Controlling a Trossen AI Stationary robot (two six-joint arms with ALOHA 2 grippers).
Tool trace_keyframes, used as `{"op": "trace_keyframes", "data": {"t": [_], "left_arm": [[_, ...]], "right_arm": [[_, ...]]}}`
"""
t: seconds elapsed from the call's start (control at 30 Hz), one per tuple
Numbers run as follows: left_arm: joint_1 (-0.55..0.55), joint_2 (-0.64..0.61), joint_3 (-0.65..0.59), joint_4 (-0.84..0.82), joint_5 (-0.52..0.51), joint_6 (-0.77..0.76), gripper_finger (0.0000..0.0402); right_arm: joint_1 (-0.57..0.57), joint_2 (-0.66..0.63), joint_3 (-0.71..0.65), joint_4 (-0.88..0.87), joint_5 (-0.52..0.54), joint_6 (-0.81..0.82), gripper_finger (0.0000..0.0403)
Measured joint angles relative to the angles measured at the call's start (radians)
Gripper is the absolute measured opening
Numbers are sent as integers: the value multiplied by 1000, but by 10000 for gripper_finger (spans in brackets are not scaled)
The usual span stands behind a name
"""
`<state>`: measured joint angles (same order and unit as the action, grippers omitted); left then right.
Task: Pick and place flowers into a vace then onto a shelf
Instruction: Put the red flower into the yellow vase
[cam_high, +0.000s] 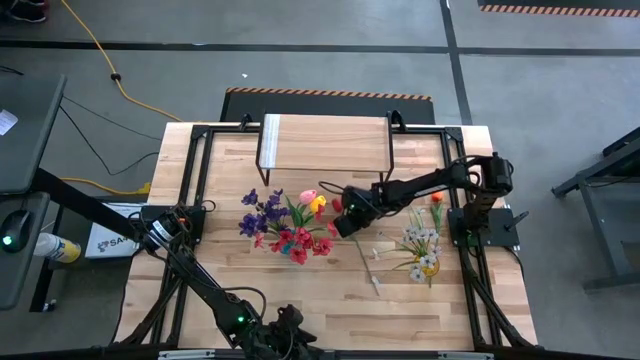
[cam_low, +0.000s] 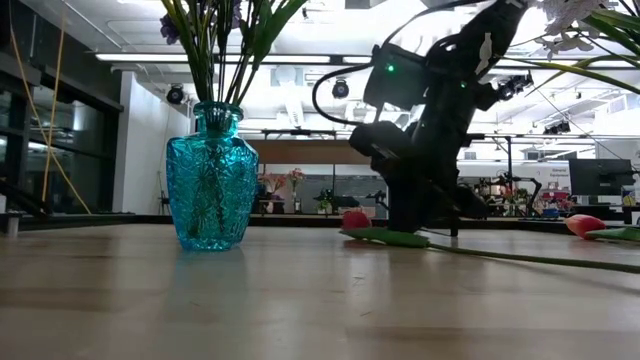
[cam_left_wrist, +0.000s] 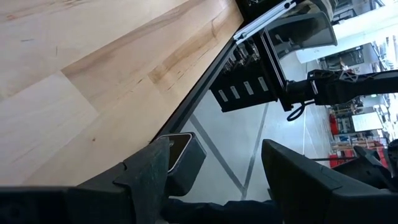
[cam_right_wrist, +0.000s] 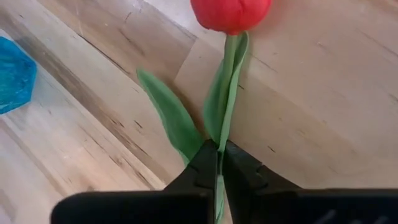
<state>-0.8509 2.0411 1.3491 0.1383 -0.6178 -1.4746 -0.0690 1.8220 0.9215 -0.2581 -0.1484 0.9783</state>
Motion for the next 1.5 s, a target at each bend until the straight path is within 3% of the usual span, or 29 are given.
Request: {"op": "trace_keyframes", "data": {"t": [0.33,0.67,1.27,1.5], "left_arm": [[0,0,0,0,0,0,287],[0,0,0,1,0,-1,287],[0,0,0,1,0,-5,287],[0,0,0,0,-2,-17,287]], "right_arm": [[-18,-4,-3,55,-116,8,5],[-16,-107,-5,61,-94,9,5],[10,-457,-3,53,-92,9,3],[13,-637,-2,57,-5,-18,3]]}}
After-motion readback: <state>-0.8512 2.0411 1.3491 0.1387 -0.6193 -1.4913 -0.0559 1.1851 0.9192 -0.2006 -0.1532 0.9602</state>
